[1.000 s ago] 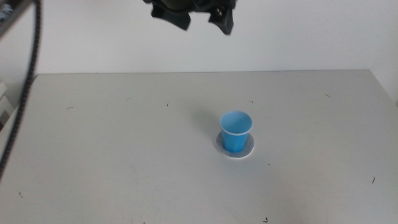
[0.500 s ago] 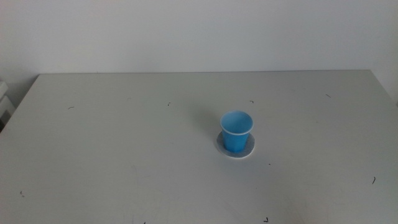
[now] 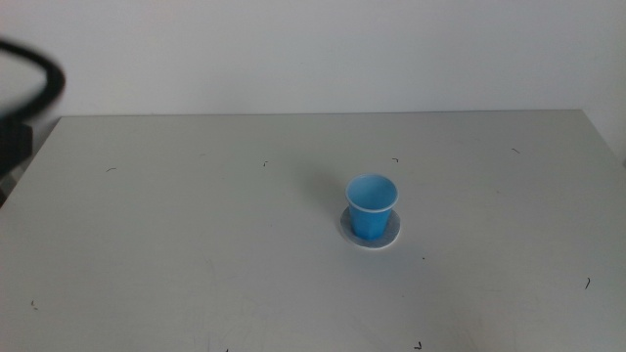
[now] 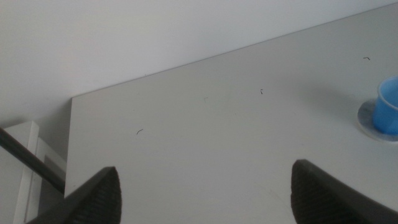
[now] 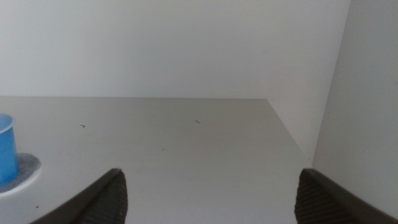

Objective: Place an empty cup on a cup mat.

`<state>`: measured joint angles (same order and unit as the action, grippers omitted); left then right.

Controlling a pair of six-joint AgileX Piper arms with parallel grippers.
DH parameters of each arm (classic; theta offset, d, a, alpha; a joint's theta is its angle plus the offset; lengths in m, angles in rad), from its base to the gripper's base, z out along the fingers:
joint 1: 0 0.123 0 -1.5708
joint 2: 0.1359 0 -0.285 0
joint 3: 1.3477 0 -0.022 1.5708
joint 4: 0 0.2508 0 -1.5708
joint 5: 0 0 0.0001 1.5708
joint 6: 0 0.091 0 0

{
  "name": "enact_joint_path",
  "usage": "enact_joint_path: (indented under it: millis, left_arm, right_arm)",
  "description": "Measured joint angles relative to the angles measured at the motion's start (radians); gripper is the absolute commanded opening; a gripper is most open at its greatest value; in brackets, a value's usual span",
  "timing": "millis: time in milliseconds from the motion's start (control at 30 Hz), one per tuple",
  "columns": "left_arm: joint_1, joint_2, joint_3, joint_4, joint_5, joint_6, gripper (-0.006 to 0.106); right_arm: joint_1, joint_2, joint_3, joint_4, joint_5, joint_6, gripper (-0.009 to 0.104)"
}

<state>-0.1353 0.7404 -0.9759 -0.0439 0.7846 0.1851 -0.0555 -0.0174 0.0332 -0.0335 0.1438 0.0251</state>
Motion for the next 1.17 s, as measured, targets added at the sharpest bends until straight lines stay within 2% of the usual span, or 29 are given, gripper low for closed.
enact_joint_path:
  millis: [267,567,733,967,1167]
  left_arm:
    - [0.061,-0.318,0.496,-0.014,-0.376,0.013,0.103]
    - [0.074,-0.565,0.892,-0.049,-0.669,0.013,0.103]
    - [0.087,-0.649,0.999,-0.067,-0.710,0.012,0.103]
    - [0.177,-0.747,1.005,-0.067,-0.641,0.009,0.103]
    - [0.202,-0.753,1.006,-0.069,-0.618,0.009,0.103]
  right_arm:
    - [0.000,0.000,0.000,0.000,0.000,0.000,0.094]
    - [0.000,0.000,0.000,0.000,0.000,0.000,0.094]
    - [0.000,0.000,0.000,0.000,0.000,0.000,0.094]
    - [0.000,0.000,0.000,0.000,0.000,0.000,0.094]
    - [0.000,0.000,0.000,0.000,0.000,0.000,0.094]
